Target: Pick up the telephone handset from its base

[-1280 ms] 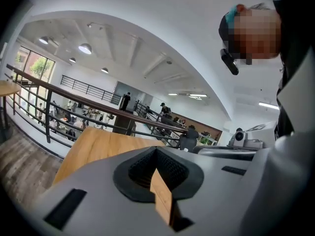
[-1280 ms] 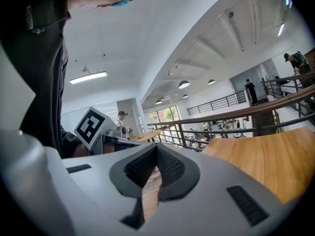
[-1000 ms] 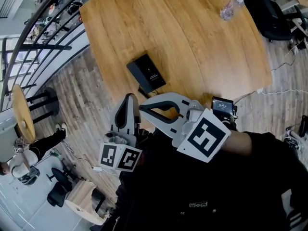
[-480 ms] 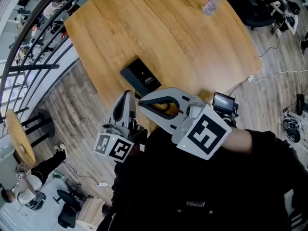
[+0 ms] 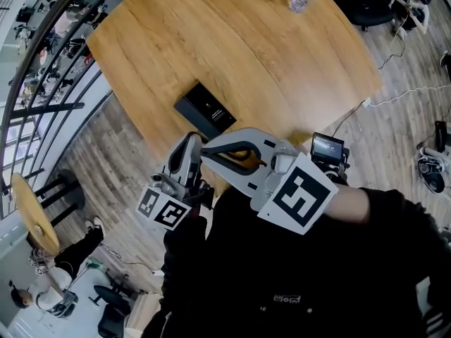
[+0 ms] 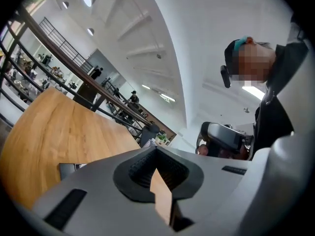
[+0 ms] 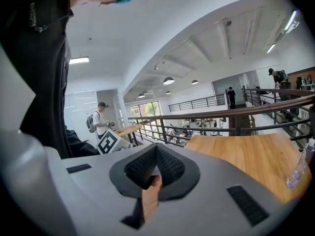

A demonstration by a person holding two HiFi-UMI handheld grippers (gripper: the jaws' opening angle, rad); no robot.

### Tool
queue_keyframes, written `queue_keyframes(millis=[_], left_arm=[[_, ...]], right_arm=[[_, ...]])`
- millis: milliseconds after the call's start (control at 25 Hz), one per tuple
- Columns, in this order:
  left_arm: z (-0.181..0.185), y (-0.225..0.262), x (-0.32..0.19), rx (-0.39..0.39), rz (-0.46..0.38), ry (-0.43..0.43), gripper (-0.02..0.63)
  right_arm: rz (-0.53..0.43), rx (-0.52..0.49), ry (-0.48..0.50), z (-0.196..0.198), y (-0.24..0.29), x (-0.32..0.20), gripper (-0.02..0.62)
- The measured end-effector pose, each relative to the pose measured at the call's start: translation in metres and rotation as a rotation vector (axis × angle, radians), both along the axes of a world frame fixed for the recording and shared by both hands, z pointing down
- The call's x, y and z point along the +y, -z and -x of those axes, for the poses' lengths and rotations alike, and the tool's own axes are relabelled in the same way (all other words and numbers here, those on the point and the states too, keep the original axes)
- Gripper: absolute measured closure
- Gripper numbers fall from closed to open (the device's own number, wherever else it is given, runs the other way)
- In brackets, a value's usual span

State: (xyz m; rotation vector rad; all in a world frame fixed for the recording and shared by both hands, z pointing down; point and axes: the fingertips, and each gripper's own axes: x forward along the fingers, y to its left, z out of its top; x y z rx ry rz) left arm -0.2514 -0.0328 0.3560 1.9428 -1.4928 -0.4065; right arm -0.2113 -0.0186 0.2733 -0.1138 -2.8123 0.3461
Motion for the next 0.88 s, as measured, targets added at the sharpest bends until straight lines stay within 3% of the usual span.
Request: queue_keyframes(millis=[200,640,880], left_arm=[[0.013,-0.016,0.002,0.022,-0.037,-0.076,0.601],[0.038,-0.089,0.006,0.016,0.113,-0.115,0.601],[0.032,-0.101,-0.004,0.045,0.141,-0.131,0.601]], right_arm=[[-0.036,0.013,0.011,0.004,0.002,0.006,0.578],[-0.02,-0.007,-0.01,0.01,-0.001,0.007,0.578],[0.004,0.03,-0.017,0.006,-0.01,-0.002,0.578]])
